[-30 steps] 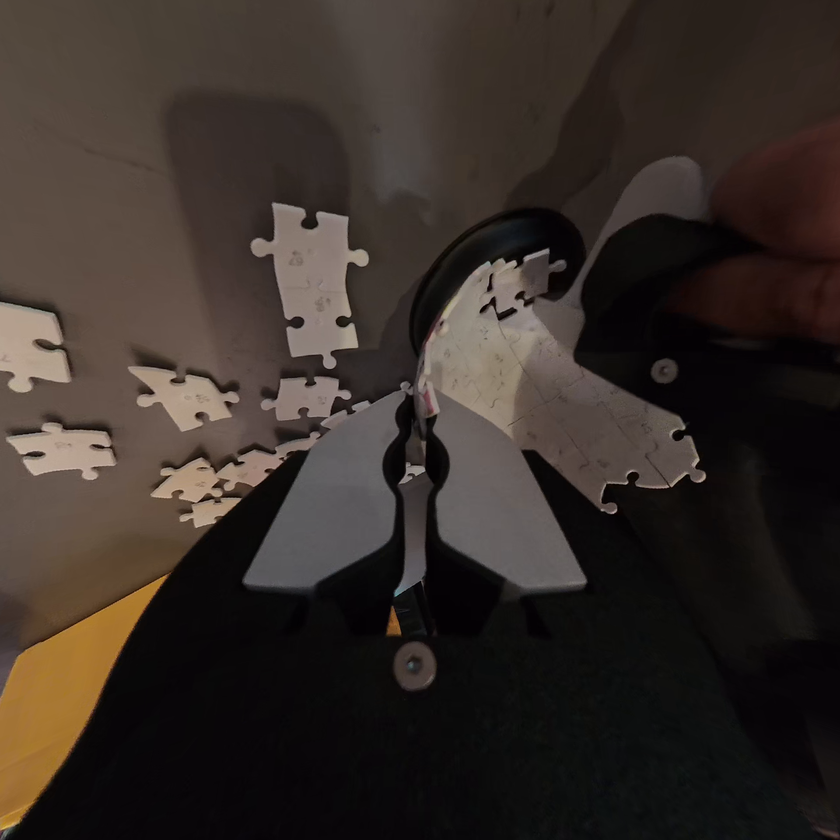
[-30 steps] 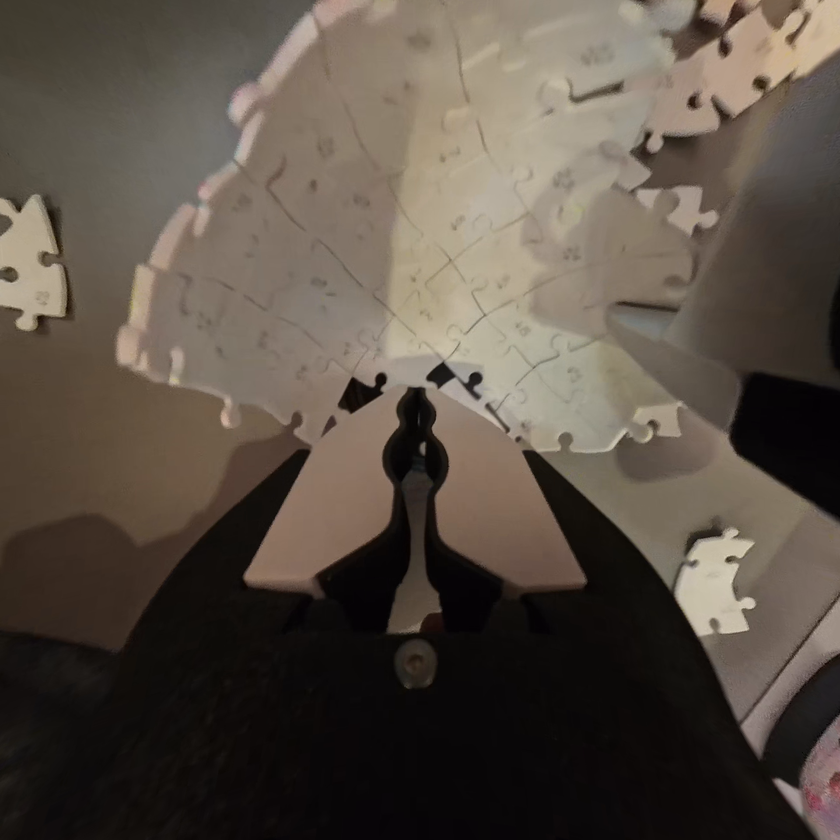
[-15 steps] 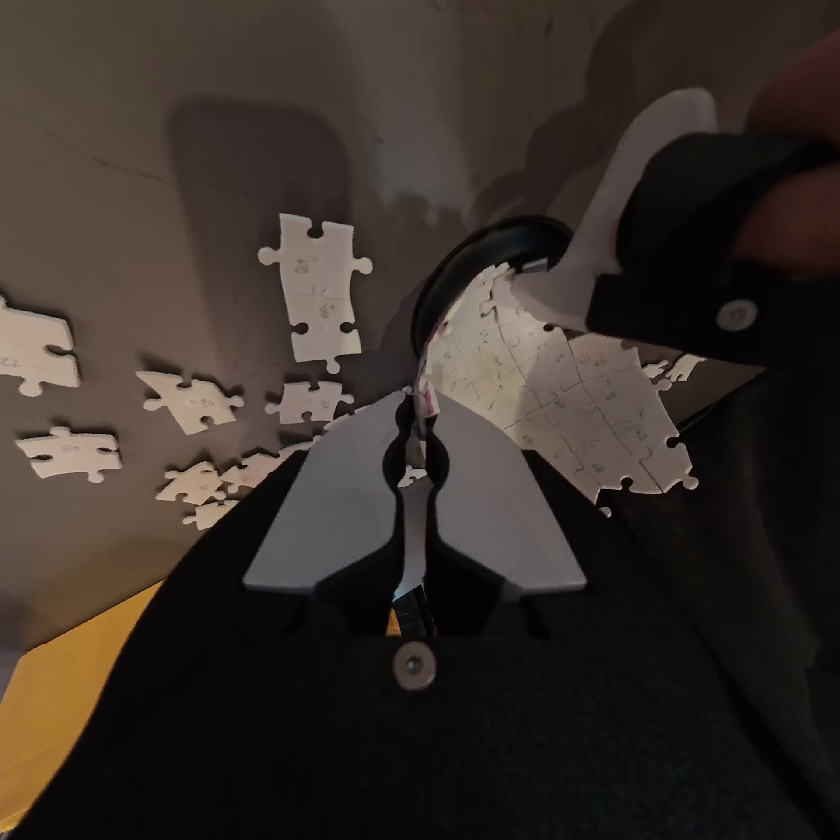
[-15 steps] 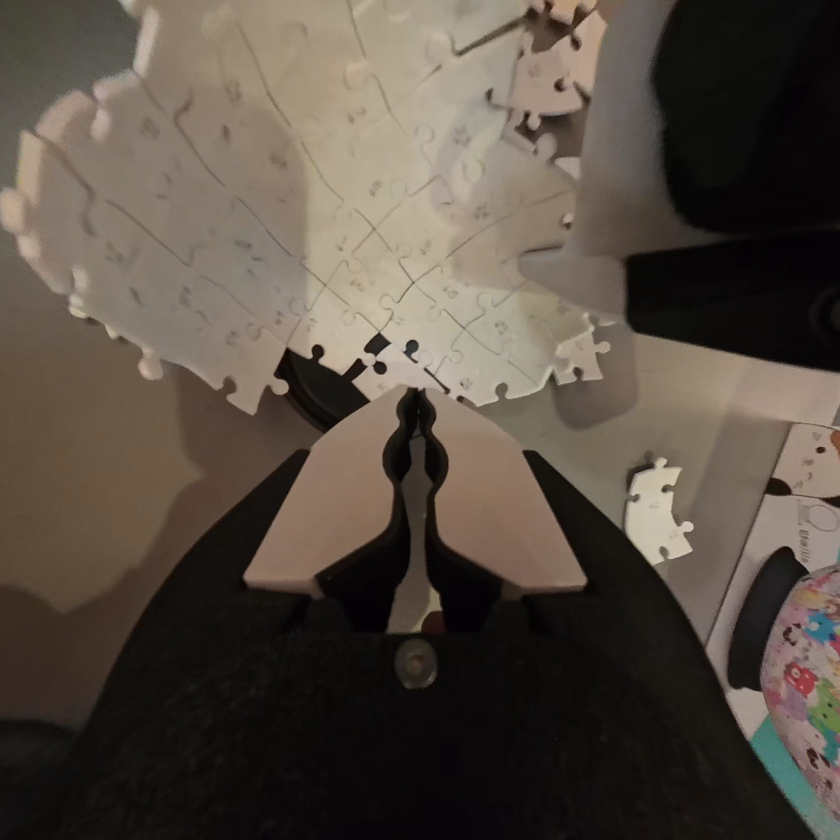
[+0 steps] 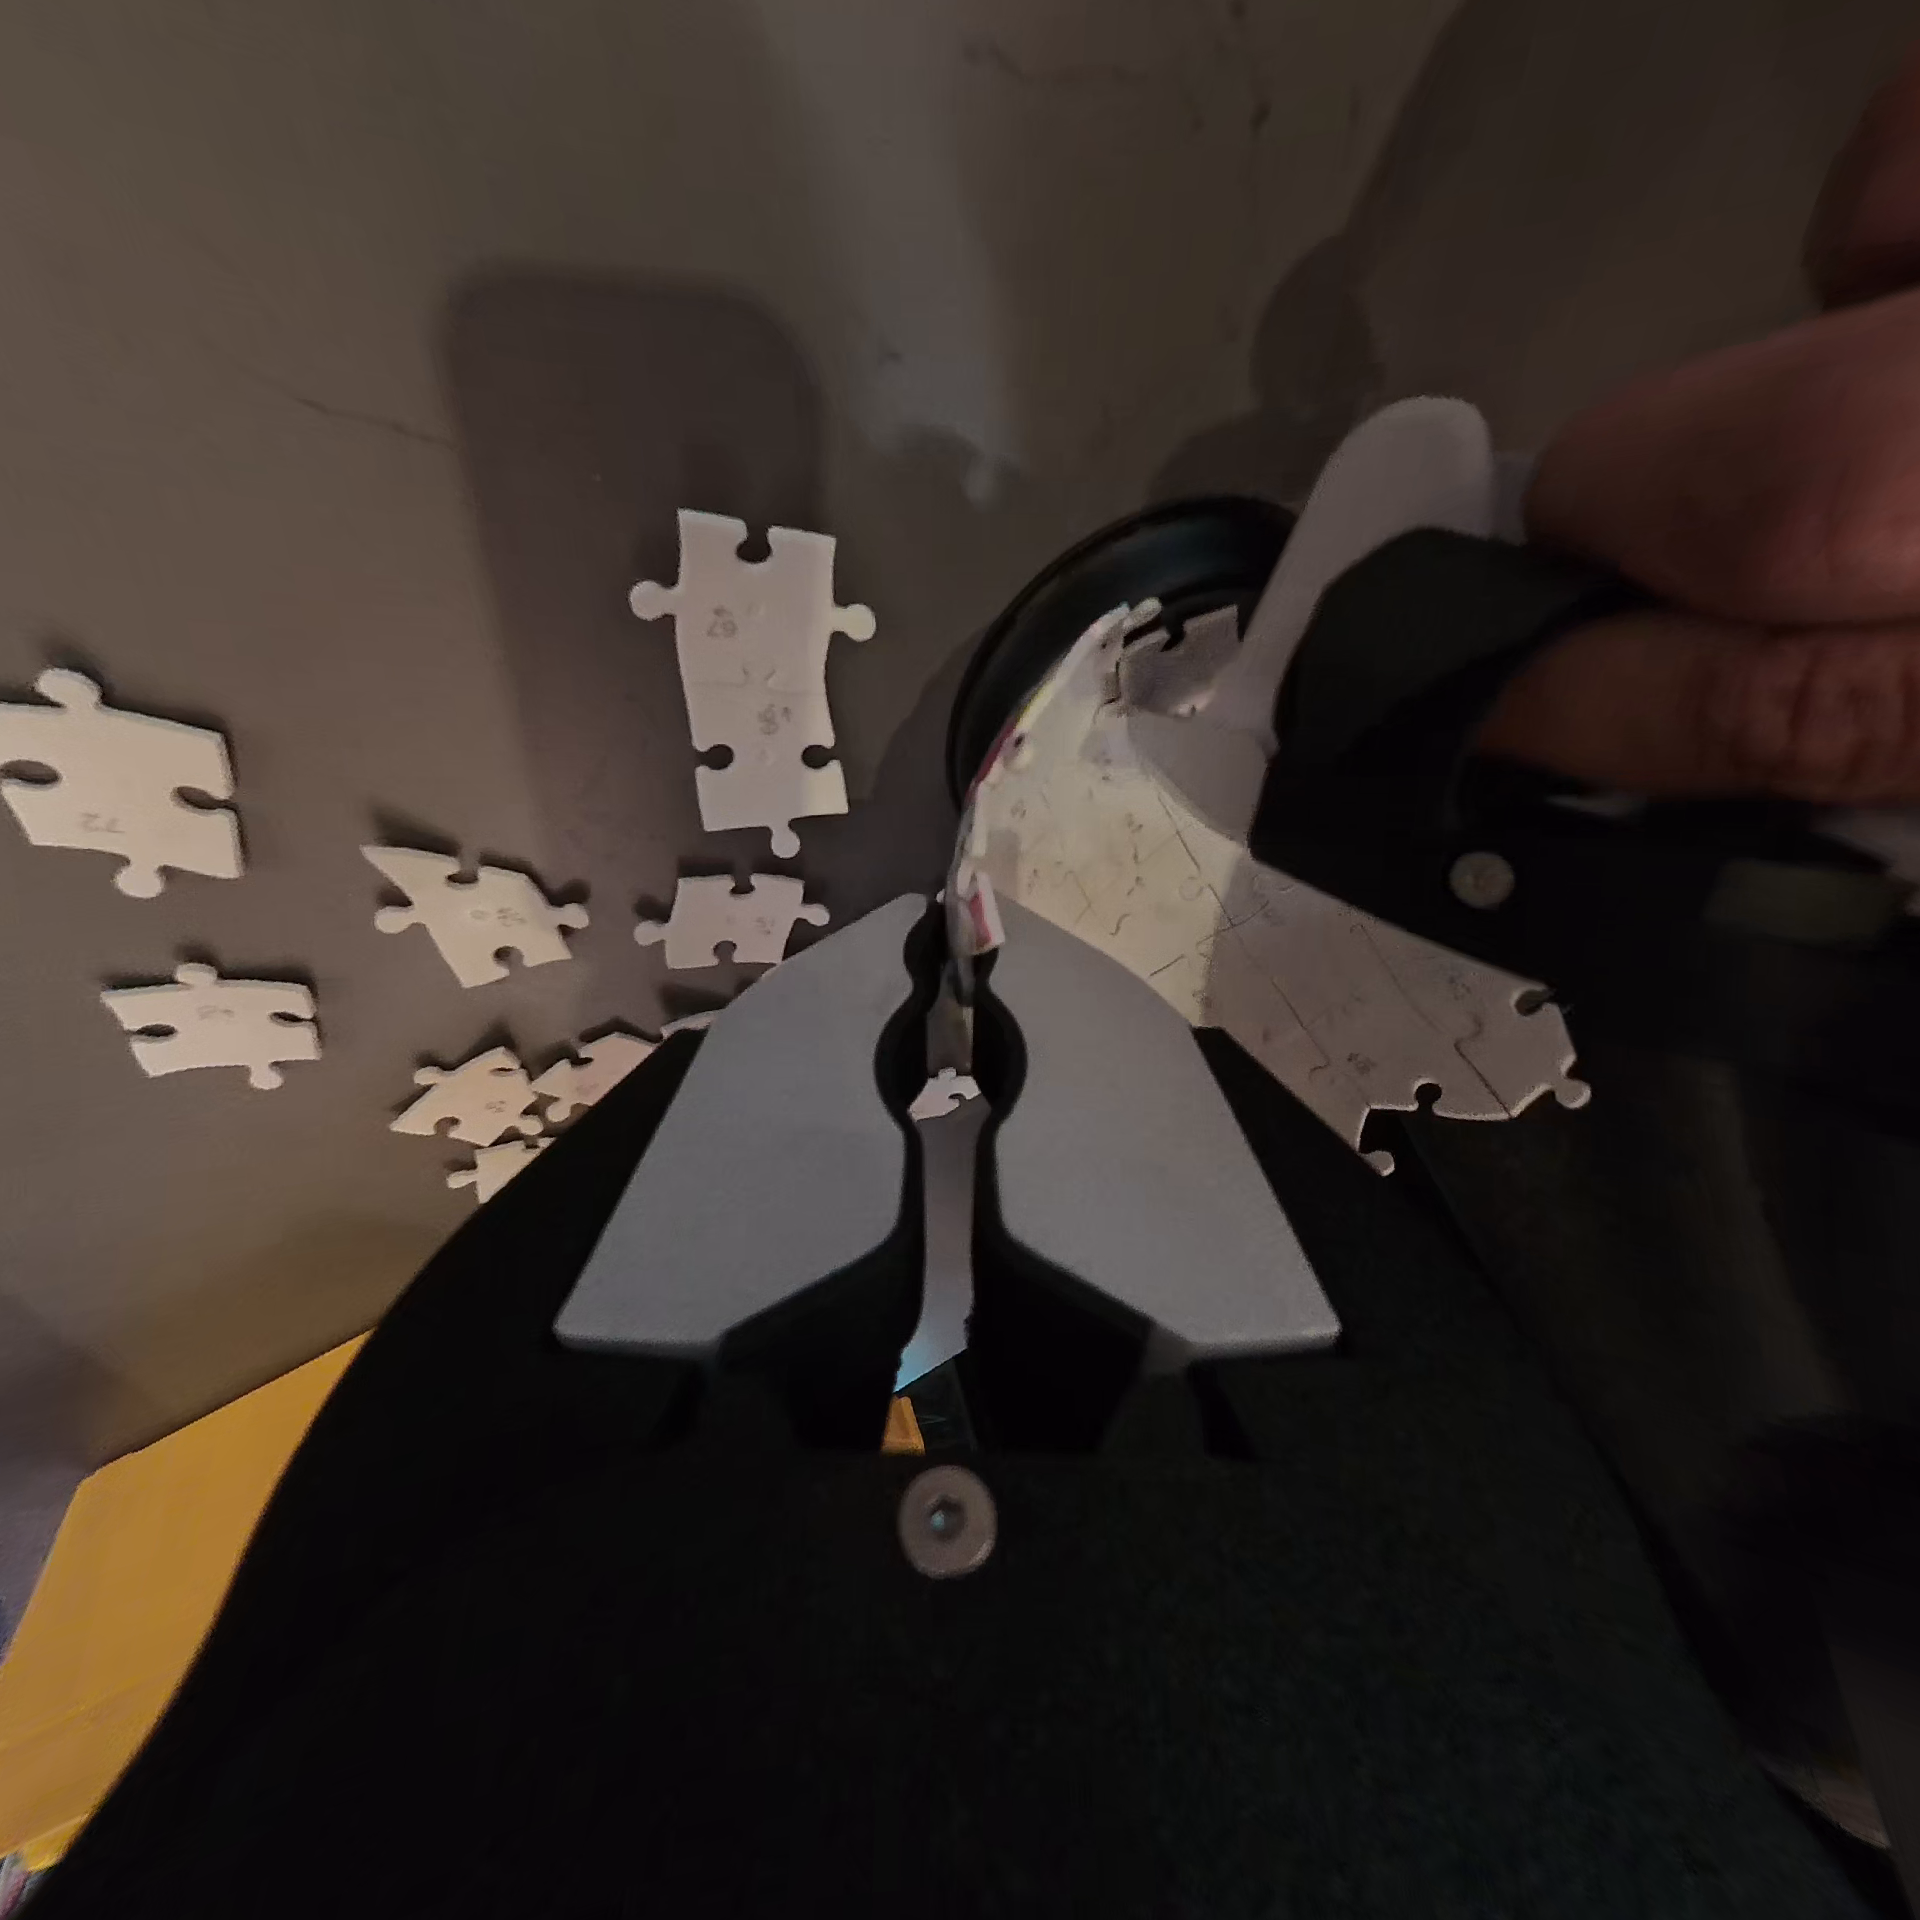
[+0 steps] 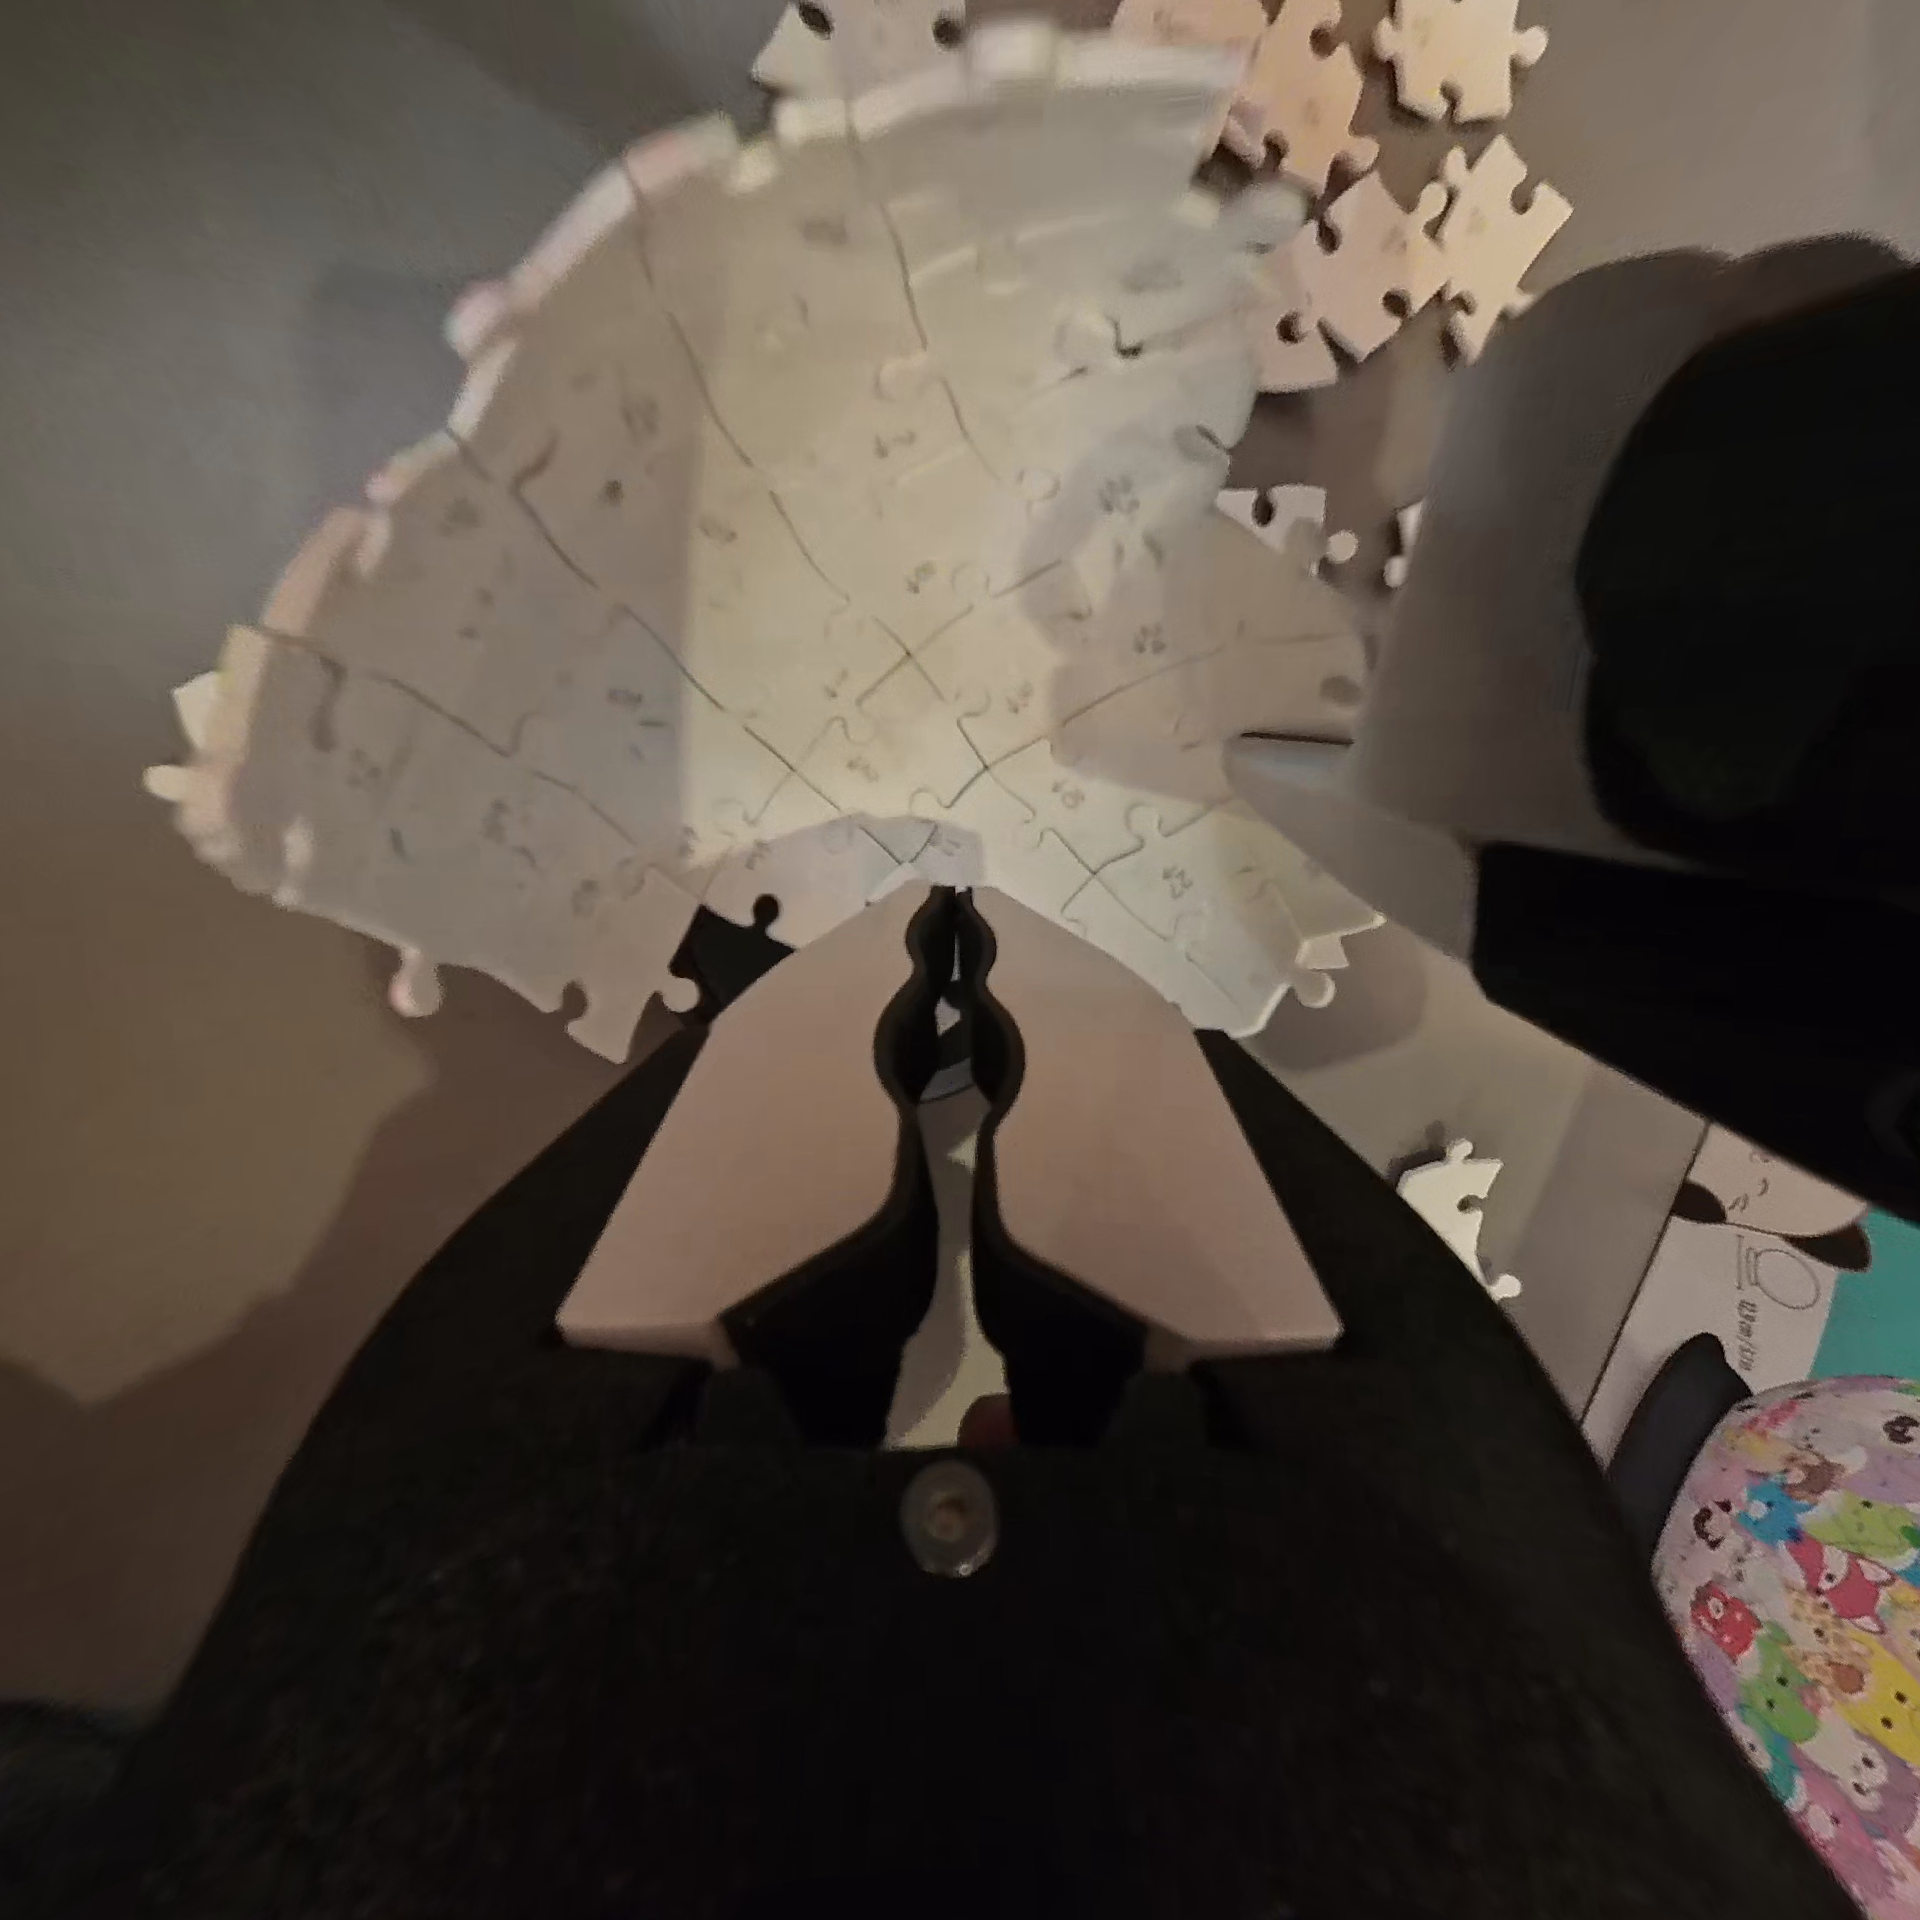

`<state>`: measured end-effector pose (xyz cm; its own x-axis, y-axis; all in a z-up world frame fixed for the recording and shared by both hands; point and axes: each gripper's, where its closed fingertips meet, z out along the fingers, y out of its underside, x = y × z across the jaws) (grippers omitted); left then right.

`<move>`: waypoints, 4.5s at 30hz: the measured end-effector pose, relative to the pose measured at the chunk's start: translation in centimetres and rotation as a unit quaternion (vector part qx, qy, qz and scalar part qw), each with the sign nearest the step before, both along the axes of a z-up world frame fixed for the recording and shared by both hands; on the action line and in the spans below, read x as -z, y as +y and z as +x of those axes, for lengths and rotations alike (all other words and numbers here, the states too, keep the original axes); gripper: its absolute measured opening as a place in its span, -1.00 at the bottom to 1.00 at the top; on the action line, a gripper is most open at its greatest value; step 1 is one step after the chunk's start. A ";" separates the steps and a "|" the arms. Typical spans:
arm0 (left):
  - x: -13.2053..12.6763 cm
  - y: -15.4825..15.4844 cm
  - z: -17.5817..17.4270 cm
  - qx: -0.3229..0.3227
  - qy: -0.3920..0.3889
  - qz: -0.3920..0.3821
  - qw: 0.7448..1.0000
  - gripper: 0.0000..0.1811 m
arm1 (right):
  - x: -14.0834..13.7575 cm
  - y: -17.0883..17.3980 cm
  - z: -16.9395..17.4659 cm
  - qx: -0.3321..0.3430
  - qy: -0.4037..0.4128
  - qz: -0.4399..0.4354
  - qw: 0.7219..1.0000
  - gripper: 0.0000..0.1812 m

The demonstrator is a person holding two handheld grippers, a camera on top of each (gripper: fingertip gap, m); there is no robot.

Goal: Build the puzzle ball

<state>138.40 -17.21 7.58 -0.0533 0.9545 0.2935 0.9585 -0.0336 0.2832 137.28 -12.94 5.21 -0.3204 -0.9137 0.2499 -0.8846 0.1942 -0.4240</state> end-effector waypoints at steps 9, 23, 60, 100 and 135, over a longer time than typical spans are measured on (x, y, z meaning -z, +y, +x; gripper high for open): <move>0.0 0.0 -0.1 0.001 -0.002 -0.001 1.000 -0.98 | 0.9 0.6 0.1 0.013 -0.022 0.033 0.999 -1.00; 0.0 0.0 -0.2 0.002 -0.003 -0.001 1.000 -0.98 | -0.6 0.7 0.4 0.004 -0.020 0.011 1.000 -1.00; -0.2 -0.1 -0.1 -0.011 0.010 -0.005 1.000 -0.98 | 0.7 -0.2 -0.7 0.073 0.008 0.049 0.996 -1.00; -1.3 -1.1 2.5 -0.195 0.210 -0.064 0.956 -0.97 | -2.8 -0.6 -10.9 0.390 -0.226 -0.118 0.885 -0.49; -0.5 -0.3 3.6 -0.321 0.279 -0.028 0.905 -0.97 | 0.0 -0.7 -10.6 0.441 -0.138 0.014 0.887 -0.57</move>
<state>142.00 -17.48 8.08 -0.4605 0.7938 0.3973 0.7698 0.5800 -0.2667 126.69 -13.68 5.17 -0.9586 -0.2828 0.0323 -0.2477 0.7726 -0.5846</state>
